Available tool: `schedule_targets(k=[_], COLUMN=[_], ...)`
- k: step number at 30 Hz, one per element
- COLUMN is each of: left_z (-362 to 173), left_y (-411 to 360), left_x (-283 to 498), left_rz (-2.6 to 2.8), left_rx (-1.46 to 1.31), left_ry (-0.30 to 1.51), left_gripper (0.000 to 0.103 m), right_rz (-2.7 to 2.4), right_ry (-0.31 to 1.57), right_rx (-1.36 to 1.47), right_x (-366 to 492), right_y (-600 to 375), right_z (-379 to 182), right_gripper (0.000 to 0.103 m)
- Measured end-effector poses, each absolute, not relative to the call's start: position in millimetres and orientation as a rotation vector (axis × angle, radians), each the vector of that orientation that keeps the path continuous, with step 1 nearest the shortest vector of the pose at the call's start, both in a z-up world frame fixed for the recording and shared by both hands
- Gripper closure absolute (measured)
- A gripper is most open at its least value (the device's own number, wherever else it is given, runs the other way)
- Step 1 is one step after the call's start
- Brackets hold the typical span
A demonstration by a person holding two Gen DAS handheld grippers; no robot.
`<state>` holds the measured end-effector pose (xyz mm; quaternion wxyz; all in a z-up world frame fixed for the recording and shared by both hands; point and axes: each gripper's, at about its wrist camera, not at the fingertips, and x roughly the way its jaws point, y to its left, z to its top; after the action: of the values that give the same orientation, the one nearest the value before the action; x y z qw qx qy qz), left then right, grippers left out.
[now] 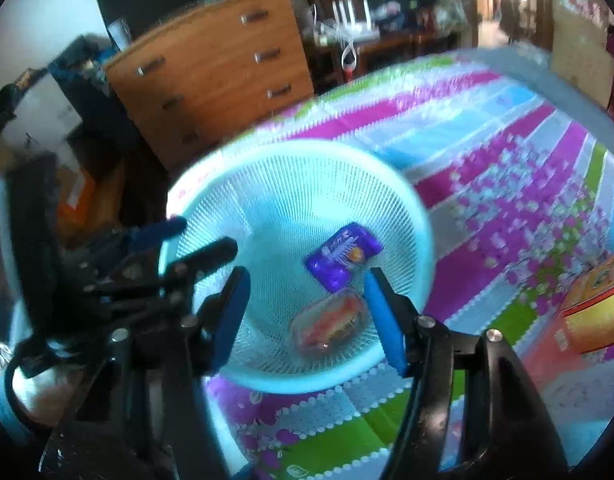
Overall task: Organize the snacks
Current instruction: 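Release the purple packet and clear cake packet into the basket, then grasp the white PULADA cake packet with the left gripper while the right gripper grasps a red-white candy packet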
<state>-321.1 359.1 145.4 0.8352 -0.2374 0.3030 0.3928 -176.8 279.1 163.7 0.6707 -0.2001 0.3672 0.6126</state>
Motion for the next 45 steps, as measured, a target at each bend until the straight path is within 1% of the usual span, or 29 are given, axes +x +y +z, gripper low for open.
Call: schedule_targets(k=[1,2,3,6,7,9,13,17,19,21,24,28,32,35,37,38,39,40,41,43,44,45], left_z=[152,160,168,193,201,215,224,208,195,181,165,146,130,123,118,117,114,111,107,95,89,82], left_y=[356,350,345,318,307,279,210,138,109,85,63,37,16,-1,-17,-22,-31,-40,-51,-73,-81,-90], left_x=[-323,-327,-330,-330,-328,-322,-300,-265,-245,-221,-196,-170,-153,-139,-125,-120,-113,-103,-92,-66,-55,-44], left_rz=[0.833,0.831,0.824,0.772,0.746,0.677,0.455,0.220,0.132,0.040,-0.030,-0.103,-0.155,-0.197,-0.230,-0.250,-0.276,-0.306,-0.340,-0.425,-0.452,-0.479], left_rx=[-0.499,-0.487,-0.475,-0.425,-0.407,-0.377,-0.299,-0.243,-0.219,-0.240,-0.243,-0.246,-0.254,-0.232,-0.195,-0.175,-0.149,-0.116,-0.078,0.012,0.046,0.078], left_ry=[0.622,0.591,0.564,0.500,0.483,0.444,0.432,0.505,0.558,0.620,0.693,0.772,0.815,0.833,0.843,0.843,0.841,0.838,0.842,0.853,0.859,0.870], left_gripper=[0.033,0.033,0.033,0.032,0.031,0.021,0.021,0.021,0.021,0.021,0.021,0.021,0.021,0.021,0.021,0.021,0.022,0.024,0.028,0.033,0.039,0.040], right_rz=[1.399,1.417,1.425,1.386,1.353,1.273,1.023,0.797,0.735,0.693,0.713,0.861,0.974,0.983,0.949,0.916,0.894,0.881,0.863,0.819,0.798,0.778], right_ry=[0.781,0.736,0.708,0.645,0.653,0.682,0.790,0.896,0.915,0.966,1.000,1.017,1.027,1.051,1.051,1.048,1.040,1.033,1.029,1.028,1.029,1.034], right_rx=[-0.436,-0.411,-0.393,-0.380,-0.376,-0.378,-0.462,-0.449,-0.467,-0.495,-0.531,-0.607,-0.661,-0.638,-0.571,-0.532,-0.490,-0.449,-0.397,-0.292,-0.232,-0.167], right_x=[-182,-187,-190,-198,-197,-194,-180,-146,-129,-107,-79,-55,-35,-21,-13,-11,-12,-13,-16,-22,-25,-27], right_y=[263,241,223,153,126,75,-27,-119,-149,-172,-181,-168,-149,-144,-155,-163,-171,-179,-189,-211,-222,-231], right_z=[174,184,190,194,190,176,136,109,101,88,76,58,41,25,23,26,29,32,33,35,36,38], right_gripper=[0.040,0.034,0.030,0.030,0.030,0.030,0.030,0.030,0.032,0.040,0.041,0.041,0.042,0.041,0.058,0.072,0.083,0.086,0.095,0.095,0.096,0.096])
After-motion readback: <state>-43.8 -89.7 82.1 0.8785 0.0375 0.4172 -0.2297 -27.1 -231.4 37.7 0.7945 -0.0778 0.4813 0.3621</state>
